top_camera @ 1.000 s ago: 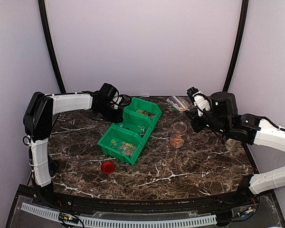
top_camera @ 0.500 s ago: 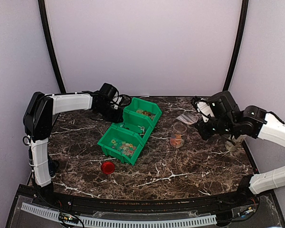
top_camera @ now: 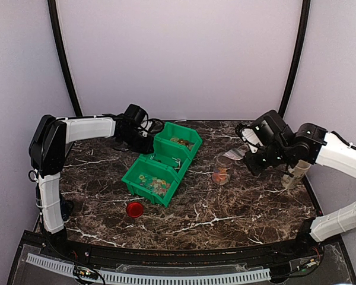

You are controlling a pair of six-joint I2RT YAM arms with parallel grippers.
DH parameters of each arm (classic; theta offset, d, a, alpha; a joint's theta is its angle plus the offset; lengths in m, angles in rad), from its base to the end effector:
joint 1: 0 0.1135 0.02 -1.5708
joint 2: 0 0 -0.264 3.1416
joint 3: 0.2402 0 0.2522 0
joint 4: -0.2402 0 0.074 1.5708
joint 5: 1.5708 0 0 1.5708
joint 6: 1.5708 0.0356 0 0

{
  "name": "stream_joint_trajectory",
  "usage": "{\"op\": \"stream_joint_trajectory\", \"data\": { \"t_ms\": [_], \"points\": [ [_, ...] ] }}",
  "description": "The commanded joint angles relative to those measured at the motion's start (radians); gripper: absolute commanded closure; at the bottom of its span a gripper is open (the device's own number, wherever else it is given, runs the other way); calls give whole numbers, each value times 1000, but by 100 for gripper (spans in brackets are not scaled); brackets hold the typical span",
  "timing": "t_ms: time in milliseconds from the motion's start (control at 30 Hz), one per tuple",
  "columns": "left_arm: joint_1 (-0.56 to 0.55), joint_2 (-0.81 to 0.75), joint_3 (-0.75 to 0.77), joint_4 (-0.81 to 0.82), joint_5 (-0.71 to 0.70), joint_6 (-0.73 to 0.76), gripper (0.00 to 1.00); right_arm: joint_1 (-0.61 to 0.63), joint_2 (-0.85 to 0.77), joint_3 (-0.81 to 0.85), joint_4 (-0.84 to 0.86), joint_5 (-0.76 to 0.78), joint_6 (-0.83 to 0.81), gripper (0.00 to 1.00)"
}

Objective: Pack the candies
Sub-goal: Place the fake candies in the packing bottle, then adjust the fake candies in the storage box.

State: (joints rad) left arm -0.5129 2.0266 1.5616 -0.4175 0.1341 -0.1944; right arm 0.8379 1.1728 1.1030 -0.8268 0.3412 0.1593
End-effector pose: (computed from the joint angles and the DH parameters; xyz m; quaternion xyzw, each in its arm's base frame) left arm 0.3910 -0.2257 0.2099 0.1713 0.9238 -0.1758 0.2940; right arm 0.1650 0.1655 0.3156 -0.2566 0.8957 0.0152 0.3629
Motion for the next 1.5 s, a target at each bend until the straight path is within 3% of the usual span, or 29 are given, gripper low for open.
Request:
{"op": "stream_joint_trajectory", "data": {
  "t_ms": [0, 933, 1467],
  "points": [
    [6, -130, 3, 69, 56, -21, 100, 7, 23, 74, -45, 2, 13, 100],
    [6, -120, 20, 66, 56, -22, 100, 56, 81, 185, -218, -24, 40, 100],
    [6, -121, 11, 69, 62, -24, 100, 61, 197, 322, -361, -30, 53, 100]
  ]
}}
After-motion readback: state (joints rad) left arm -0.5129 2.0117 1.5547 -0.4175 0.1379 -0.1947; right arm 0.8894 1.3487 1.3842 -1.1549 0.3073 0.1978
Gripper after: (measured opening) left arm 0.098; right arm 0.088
